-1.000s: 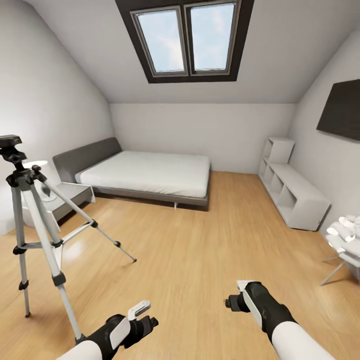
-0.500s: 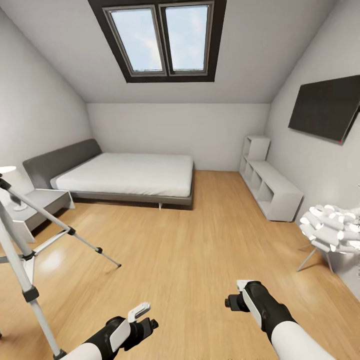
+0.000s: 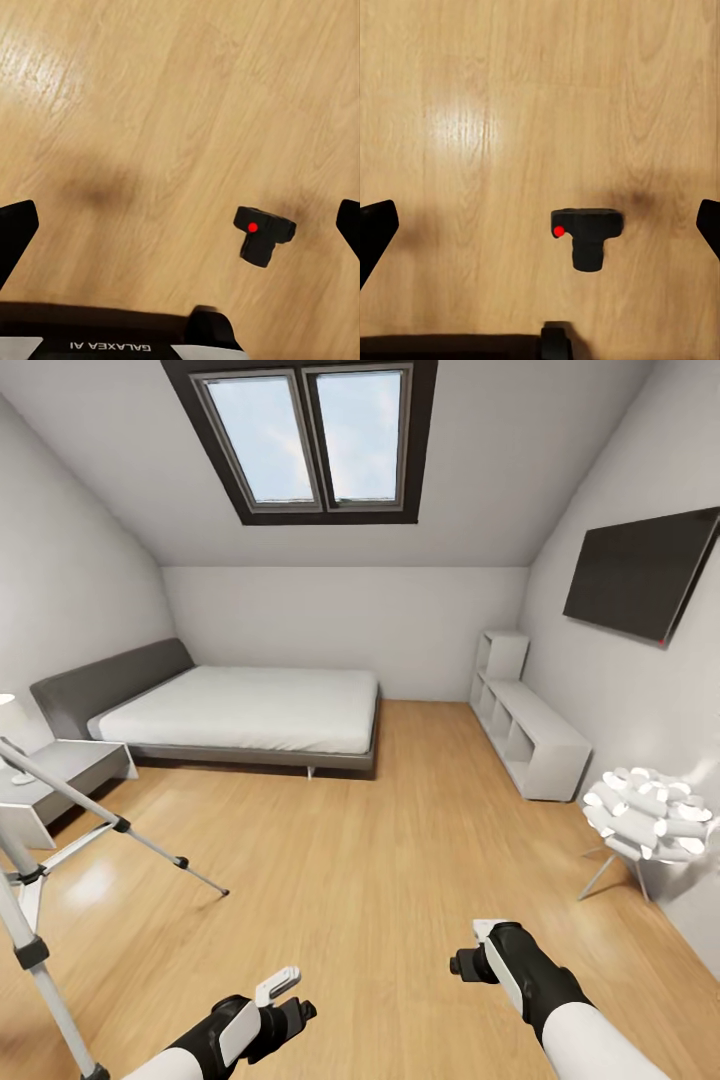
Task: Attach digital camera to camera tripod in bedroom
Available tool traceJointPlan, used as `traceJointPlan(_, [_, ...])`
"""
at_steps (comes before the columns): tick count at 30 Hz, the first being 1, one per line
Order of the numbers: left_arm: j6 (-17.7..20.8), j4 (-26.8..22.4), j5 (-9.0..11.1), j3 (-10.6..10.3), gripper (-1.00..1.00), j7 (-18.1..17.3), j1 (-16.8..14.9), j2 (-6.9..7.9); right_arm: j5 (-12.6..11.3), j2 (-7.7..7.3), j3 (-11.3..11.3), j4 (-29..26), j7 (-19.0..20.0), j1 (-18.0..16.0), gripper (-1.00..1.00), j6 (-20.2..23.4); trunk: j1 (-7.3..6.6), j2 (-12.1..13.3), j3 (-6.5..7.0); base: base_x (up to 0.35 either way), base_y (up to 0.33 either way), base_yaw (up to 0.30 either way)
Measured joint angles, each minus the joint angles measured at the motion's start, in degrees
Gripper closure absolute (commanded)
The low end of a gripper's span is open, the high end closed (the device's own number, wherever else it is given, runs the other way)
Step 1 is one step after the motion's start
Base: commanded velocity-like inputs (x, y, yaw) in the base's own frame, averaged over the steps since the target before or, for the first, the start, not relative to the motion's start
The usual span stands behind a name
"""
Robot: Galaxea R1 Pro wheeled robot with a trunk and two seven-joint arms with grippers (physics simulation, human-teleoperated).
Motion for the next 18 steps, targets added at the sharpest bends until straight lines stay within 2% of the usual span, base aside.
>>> traceJointPlan(7, [-0.02, 0.0, 0.02, 0.0, -1.0, -0.01, 0.03, 0.0, 0.02, 0.01, 0.07, -0.01, -0.01, 0.0, -1.0, 0.0, 0.0, 0.0, 0.0, 0.0, -0.083, -0.002])
traceJointPlan(18, [0.02, 0.0, 0.03, 0.0, -1.0, -0.01, 0.05, 0.0, 0.03, 0.01, 0.07, -0.04, -0.01, 0.0, -1.0, 0.01, 0.0, 0.0, 0.0, 0.0, -0.251, 0.0])
